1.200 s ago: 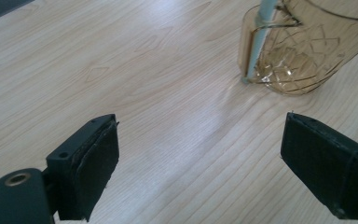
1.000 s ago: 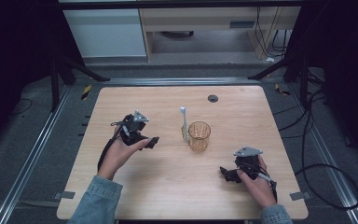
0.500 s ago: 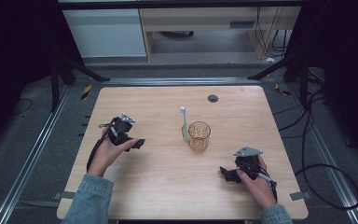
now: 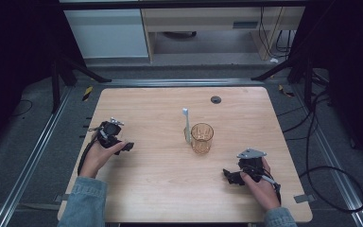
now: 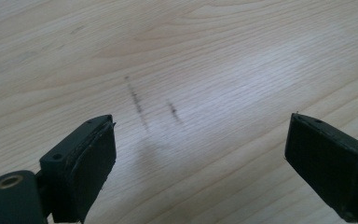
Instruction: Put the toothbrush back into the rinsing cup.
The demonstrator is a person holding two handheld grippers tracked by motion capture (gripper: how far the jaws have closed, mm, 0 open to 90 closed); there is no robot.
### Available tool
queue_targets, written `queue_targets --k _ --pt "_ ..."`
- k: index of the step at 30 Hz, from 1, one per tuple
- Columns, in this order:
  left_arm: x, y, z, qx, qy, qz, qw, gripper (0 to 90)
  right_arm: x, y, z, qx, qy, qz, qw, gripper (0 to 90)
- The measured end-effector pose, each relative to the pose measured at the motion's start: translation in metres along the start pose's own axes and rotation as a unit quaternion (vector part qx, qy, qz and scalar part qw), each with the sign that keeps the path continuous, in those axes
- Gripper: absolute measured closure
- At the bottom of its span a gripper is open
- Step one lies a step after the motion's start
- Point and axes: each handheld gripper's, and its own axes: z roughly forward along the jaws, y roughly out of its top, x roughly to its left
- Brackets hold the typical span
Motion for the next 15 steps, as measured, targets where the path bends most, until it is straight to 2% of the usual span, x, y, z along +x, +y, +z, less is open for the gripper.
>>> queue_targets --k 3,5,7,8,11,13,14,15 --pt "0.007 -0.004 0.000 -0.005 0.002 -0.009 0.9999 6.8 0.000 0.000 0.000 0.000 0.000 0.000 1.0000 0.4" --pt "0.012 -0.007 0.000 -0.020 0.003 -0.017 0.9997 6.6 0.000 0.000 0.000 0.000 0.000 0.000 1.0000 0.4" --pt "0.017 -0.009 0.001 -0.051 0.004 -0.028 0.9983 6.5 0.000 0.000 0.000 0.000 0.000 0.000 1.0000 0.4" --pt "0.021 -0.013 0.004 -0.081 0.001 -0.054 0.9952 6.2 0.000 0.000 0.000 0.000 0.000 0.000 1.0000 0.4" --pt "0.024 -0.017 0.010 -0.088 0.001 -0.064 0.9941 6.2 0.000 0.000 0.000 0.000 0.000 0.000 1.0000 0.4" --pt "0.025 -0.020 0.015 -0.083 0.009 -0.063 0.9946 6.1 0.000 0.000 0.000 0.000 0.000 0.000 1.0000 0.4" --pt "0.025 -0.024 0.020 -0.086 0.017 -0.067 0.9939 6.2 0.000 0.000 0.000 0.000 0.000 0.000 1.0000 0.4" --pt "0.025 -0.025 0.023 -0.083 0.013 -0.063 0.9945 6.3 0.000 0.000 0.000 0.000 0.000 0.000 1.0000 0.3"
